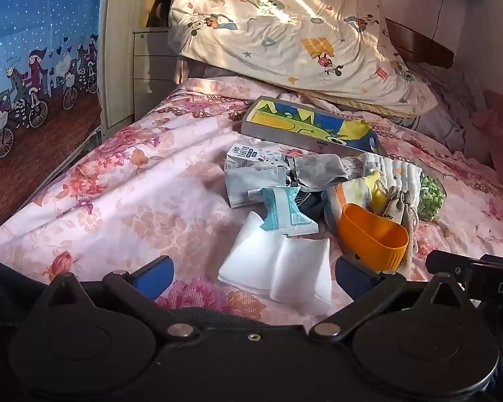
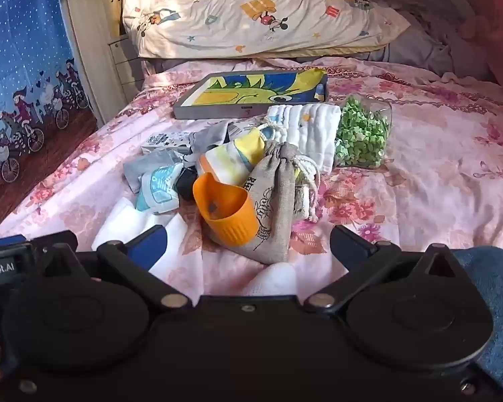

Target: Organize soft objects

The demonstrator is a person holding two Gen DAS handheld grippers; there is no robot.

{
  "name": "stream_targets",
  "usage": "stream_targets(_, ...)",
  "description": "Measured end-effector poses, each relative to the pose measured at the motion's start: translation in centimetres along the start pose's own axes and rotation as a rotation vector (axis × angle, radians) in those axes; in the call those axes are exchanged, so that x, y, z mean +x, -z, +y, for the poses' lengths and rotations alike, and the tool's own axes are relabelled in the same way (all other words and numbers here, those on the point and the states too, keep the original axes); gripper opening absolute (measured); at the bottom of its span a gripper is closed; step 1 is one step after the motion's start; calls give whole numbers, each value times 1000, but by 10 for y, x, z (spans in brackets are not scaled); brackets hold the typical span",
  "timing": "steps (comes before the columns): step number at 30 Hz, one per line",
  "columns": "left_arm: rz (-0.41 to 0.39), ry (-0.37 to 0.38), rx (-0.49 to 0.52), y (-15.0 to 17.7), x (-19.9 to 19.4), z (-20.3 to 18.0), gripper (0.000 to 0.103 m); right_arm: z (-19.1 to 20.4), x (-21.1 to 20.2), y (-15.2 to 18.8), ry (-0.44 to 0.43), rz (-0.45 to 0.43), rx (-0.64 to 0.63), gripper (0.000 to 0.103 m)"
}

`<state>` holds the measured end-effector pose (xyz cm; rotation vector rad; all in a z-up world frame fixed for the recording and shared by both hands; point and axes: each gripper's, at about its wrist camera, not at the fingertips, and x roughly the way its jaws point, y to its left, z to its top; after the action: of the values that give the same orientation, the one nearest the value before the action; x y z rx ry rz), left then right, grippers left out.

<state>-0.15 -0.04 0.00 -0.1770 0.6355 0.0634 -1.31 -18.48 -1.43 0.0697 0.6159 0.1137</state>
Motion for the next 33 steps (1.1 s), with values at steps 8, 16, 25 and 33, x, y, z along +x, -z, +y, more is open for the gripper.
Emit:
stream_targets(8,3,-11,0,0,0,-6,102,-6,6,4,1,1,21,102)
stream_targets(16,4,-6,3,-2,1,-3,102,0,4,2,5,4,9,102)
stream_targets(25,2,-8,4,-1,1,-4,102,-2,5,2,8,8,18,103)
stream_targets(33,2,-7,4,-1,1,-3,102,-2,5,2,9,9,18,102)
